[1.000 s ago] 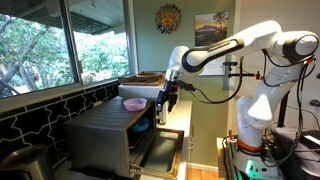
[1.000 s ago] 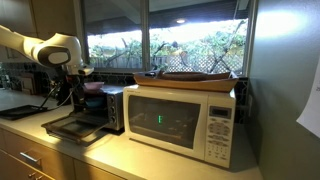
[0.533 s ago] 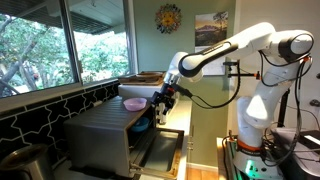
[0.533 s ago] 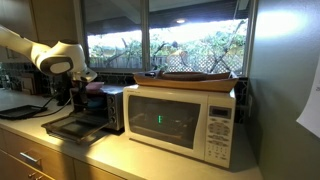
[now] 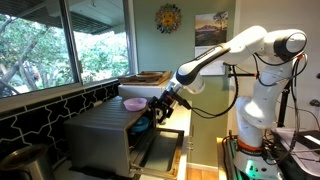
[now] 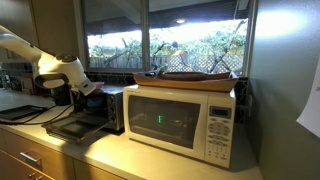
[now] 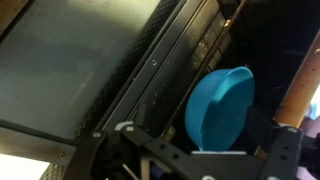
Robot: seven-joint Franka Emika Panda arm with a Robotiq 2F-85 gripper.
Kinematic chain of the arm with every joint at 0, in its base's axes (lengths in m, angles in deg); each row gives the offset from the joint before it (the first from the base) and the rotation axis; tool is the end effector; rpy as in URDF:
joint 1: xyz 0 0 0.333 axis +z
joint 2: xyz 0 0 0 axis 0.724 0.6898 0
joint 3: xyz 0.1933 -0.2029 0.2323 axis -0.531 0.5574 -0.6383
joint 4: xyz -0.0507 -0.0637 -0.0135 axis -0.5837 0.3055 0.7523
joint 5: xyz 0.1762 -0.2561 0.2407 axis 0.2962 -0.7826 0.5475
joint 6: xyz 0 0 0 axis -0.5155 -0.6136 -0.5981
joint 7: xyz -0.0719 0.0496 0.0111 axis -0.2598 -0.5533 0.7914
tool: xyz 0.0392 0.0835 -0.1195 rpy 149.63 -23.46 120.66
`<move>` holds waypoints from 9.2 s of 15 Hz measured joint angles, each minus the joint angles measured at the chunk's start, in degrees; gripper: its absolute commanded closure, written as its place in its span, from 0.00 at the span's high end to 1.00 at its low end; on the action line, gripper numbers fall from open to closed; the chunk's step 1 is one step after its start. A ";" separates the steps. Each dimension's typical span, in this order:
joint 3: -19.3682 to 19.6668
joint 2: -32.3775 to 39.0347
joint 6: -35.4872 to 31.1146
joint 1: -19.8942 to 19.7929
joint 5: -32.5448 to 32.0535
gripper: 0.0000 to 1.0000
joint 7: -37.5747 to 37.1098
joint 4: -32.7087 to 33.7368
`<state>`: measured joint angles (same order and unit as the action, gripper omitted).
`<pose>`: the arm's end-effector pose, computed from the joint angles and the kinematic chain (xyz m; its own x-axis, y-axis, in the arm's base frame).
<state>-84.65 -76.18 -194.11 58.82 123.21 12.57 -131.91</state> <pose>0.4058 0.1267 0.4487 0.7451 -0.6633 0.0699 -0.4634 -0.5902 -0.6610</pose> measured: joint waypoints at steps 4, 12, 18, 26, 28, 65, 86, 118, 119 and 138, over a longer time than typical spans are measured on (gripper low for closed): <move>0.94 1.33 -3.60 3.28 10.66 1.00 5.83 -0.50; 0.98 4.84 -5.83 4.12 19.18 0.79 10.84 -0.46; 1.02 5.86 -7.36 4.08 19.91 0.36 11.02 -0.29; 0.96 4.49 -9.49 3.60 18.26 0.01 11.01 -0.14; -0.12 3.49 -9.35 2.04 14.39 0.01 10.62 -0.54; -6.04 1.75 31.35 -12.24 -39.45 0.01 -14.19 27.16; -5.10 6.54 27.34 -11.58 -39.32 0.51 -20.99 28.69; -4.36 2.26 15.93 -8.99 -35.45 0.58 -14.82 21.52; -4.36 2.05 15.89 -8.90 -35.45 0.65 -14.51 21.37; -4.25 0.66 9.97 -7.23 -34.63 0.01 -11.75 18.99</move>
<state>-88.89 -75.51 -184.14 51.59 88.58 0.83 -112.92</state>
